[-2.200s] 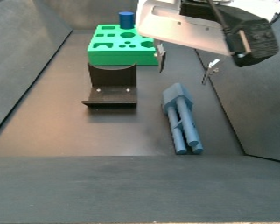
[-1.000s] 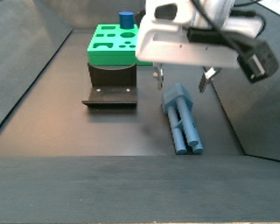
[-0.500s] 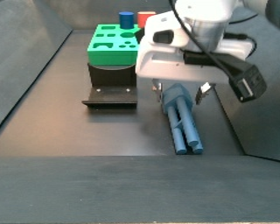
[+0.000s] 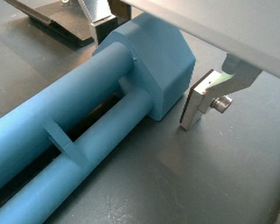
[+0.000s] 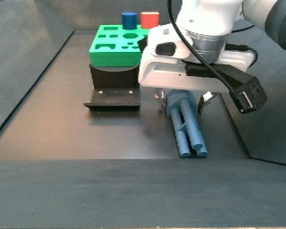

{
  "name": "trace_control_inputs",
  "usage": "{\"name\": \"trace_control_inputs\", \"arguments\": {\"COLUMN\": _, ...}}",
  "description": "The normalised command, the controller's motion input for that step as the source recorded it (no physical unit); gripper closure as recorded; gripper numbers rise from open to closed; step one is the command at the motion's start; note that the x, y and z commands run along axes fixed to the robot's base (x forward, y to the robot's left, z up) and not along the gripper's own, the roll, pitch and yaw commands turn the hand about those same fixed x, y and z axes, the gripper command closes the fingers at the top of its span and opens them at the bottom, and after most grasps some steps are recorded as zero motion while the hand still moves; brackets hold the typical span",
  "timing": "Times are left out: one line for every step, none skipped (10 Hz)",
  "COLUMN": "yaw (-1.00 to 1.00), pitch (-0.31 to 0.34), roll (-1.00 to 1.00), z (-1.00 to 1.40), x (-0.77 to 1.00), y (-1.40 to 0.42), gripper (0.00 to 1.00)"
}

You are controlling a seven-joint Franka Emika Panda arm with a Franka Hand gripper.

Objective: Pick up the 3 prong object. Move up. Rotate the 3 prong object. Place the 3 prong object on the fixture. Regrasp the 3 prong object. Move to above the board. Insert the 3 prong object.
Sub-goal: Rotate the 3 prong object.

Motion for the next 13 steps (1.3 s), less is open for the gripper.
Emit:
{"name": "trace_control_inputs", "arguments": {"yaw": -0.01, "pitch": -0.011, "roll": 0.15, "z": -0.17, "x": 0.03, "y": 0.01, "gripper": 0.00}}
{"name": "trace_control_inputs", "arguments": {"yaw": -0.01, "pitch": -0.012, "roll": 0.15, "z": -0.17, "x": 0.03, "y": 0.01, "gripper": 0.00}}
{"name": "trace_control_inputs", "arguments": {"yaw": -0.01, "pitch": -0.012, "roll": 0.15, "z": -0.17, "x": 0.03, "y": 0.01, "gripper": 0.00}}
{"name": "trace_control_inputs", "arguments": {"yaw": -0.01, "pitch": -0.013, "roll": 0.15, "z": -0.17, "x": 0.03, "y": 0.01, "gripper": 0.00}}
{"name": "trace_control_inputs", "arguments": {"yaw": -0.01, "pitch": -0.013, "roll": 0.15, "z": -0.17, "x": 0.03, "y": 0.01, "gripper": 0.00}}
{"name": "trace_control_inputs", "arguments": {"yaw": -0.01, "pitch": -0.013, "roll": 0.15, "z": -0.17, "x": 0.03, "y": 0.01, "gripper": 0.00}}
{"name": "trace_control_inputs", "arguments": {"yaw": -0.01, "pitch": -0.013, "roll": 0.15, "z": -0.17, "x": 0.03, "y": 0.01, "gripper": 0.00}}
{"name": "trace_control_inputs", "arguments": {"yaw": -0.01, "pitch": -0.013, "roll": 0.15, "z": -0.17, "x": 0.03, "y": 0.01, "gripper": 0.00}}
{"name": "trace_control_inputs", "arguments": {"yaw": -0.01, "pitch": -0.013, "roll": 0.15, "z": -0.17, "x": 0.03, "y": 0.01, "gripper": 0.00}}
{"name": "trace_control_inputs", "arguments": {"yaw": -0.01, "pitch": -0.013, "roll": 0.15, "z": -0.17, "x": 0.03, "y": 0.01, "gripper": 0.00}}
{"name": "trace_control_inputs", "arguments": {"yaw": -0.01, "pitch": -0.013, "roll": 0.15, "z": -0.17, "x": 0.03, "y": 0.01, "gripper": 0.00}}
{"name": "trace_control_inputs", "arguments": {"yaw": -0.01, "pitch": -0.013, "roll": 0.15, "z": -0.17, "x": 0.03, "y": 0.01, "gripper": 0.00}}
{"name": "trace_control_inputs", "arguments": {"yaw": -0.01, "pitch": -0.013, "roll": 0.15, "z": -0.17, "x": 0.03, "y": 0.01, "gripper": 0.00}}
